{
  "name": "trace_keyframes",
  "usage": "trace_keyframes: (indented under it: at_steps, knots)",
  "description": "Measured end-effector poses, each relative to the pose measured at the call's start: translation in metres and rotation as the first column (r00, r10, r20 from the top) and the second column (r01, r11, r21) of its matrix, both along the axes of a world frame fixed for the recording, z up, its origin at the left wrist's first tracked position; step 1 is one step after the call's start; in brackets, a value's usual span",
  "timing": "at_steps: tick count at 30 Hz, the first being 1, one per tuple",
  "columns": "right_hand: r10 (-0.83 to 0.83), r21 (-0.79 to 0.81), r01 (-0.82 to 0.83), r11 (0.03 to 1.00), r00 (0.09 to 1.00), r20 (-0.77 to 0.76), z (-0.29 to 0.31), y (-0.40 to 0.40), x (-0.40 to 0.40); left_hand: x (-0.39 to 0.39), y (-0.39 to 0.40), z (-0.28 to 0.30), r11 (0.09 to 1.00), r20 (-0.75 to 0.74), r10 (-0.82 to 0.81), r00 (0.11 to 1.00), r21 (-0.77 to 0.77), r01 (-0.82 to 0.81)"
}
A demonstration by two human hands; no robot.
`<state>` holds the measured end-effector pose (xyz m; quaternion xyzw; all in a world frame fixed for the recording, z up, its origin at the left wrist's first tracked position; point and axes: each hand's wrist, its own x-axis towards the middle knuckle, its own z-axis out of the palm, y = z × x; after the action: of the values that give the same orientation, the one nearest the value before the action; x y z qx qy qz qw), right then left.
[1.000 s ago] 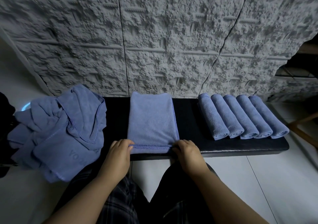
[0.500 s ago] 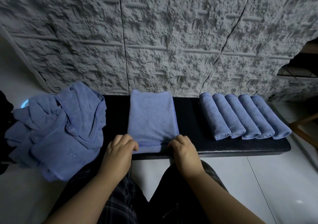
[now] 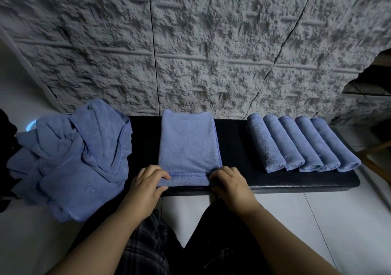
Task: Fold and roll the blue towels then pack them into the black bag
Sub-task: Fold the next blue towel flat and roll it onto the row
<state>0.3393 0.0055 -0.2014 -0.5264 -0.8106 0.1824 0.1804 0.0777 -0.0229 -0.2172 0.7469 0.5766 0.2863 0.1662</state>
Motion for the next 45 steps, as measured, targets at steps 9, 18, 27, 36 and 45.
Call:
trace_keyframes:
  at_steps: [9, 18, 27, 36, 45]
  knots:
    - [-0.031, 0.084, 0.027, 0.996, 0.998, 0.047, -0.002, 0.000, 0.006, -0.002, 0.005, -0.005, 0.999, 0.042, 0.040, 0.998, -0.015, -0.039]
    - [-0.066, 0.105, 0.062, 0.993, 0.997, 0.036, 0.002, -0.001, 0.002, -0.003, 0.005, 0.001, 0.991, 0.080, 0.115, 0.990, -0.085, -0.108]
    - [-0.173, -0.129, 0.164, 0.978, 0.983, -0.062, 0.001, -0.005, -0.002, 0.007, -0.005, 0.005, 0.973, -0.044, 0.160, 0.986, -0.159, -0.165]
    - [-0.334, -0.133, 0.326, 0.936, 0.941, -0.050, 0.003, -0.004, -0.014, 0.014, -0.003, 0.010, 0.949, -0.083, 0.316, 0.945, 0.011, -0.317]
    - [-0.145, 0.228, 0.128, 0.965, 0.988, 0.060, 0.004, -0.007, -0.023, 0.012, -0.001, 0.011, 0.983, -0.179, 0.156, 0.971, 0.126, -0.134]
